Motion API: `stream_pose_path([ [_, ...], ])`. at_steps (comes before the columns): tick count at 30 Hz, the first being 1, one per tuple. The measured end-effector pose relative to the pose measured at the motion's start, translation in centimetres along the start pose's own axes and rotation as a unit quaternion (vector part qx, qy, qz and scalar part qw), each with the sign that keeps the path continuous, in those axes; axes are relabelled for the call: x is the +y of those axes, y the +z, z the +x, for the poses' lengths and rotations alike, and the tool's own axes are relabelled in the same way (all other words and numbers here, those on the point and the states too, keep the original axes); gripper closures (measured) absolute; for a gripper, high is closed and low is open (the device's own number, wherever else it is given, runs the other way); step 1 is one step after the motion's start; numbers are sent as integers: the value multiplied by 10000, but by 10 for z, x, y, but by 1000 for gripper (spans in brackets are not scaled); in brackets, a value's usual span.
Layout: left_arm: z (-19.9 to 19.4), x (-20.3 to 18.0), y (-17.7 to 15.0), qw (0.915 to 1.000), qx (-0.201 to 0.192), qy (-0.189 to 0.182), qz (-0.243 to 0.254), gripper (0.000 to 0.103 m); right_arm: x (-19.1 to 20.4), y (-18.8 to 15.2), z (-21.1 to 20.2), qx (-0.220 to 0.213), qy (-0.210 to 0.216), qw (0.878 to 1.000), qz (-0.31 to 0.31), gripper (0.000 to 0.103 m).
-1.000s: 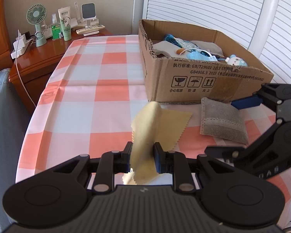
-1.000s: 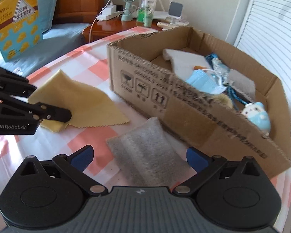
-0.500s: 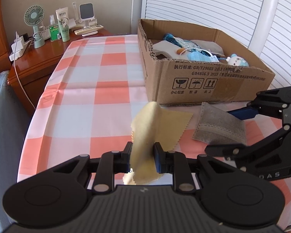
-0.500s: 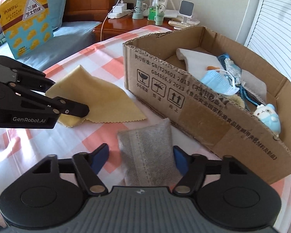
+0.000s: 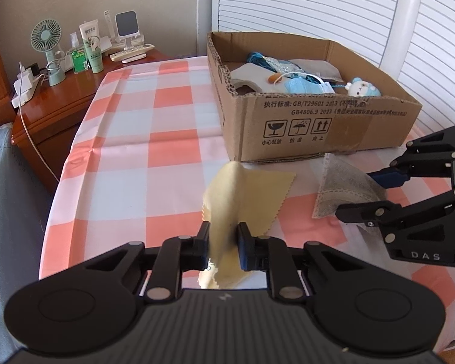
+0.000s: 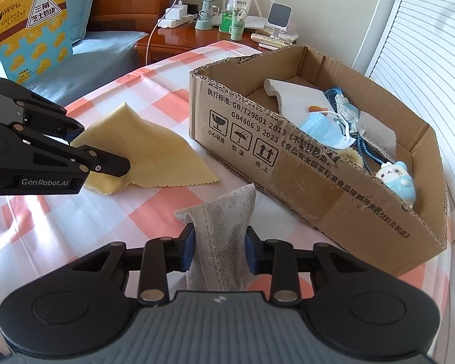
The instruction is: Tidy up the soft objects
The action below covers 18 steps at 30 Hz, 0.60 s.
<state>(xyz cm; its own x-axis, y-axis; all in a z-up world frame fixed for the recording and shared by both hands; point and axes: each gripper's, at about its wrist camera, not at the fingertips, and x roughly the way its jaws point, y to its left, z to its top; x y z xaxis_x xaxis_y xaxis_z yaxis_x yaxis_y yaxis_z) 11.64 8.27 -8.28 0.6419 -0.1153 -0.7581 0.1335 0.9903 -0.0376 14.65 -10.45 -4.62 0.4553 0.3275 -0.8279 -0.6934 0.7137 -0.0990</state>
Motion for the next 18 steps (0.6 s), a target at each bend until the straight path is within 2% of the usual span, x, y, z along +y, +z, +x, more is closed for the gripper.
stream_pose_path([
  [18, -30, -4, 13, 9985, -90, -195, 513, 89, -2, -2, -46, -102, -202, 9997, -123, 67],
])
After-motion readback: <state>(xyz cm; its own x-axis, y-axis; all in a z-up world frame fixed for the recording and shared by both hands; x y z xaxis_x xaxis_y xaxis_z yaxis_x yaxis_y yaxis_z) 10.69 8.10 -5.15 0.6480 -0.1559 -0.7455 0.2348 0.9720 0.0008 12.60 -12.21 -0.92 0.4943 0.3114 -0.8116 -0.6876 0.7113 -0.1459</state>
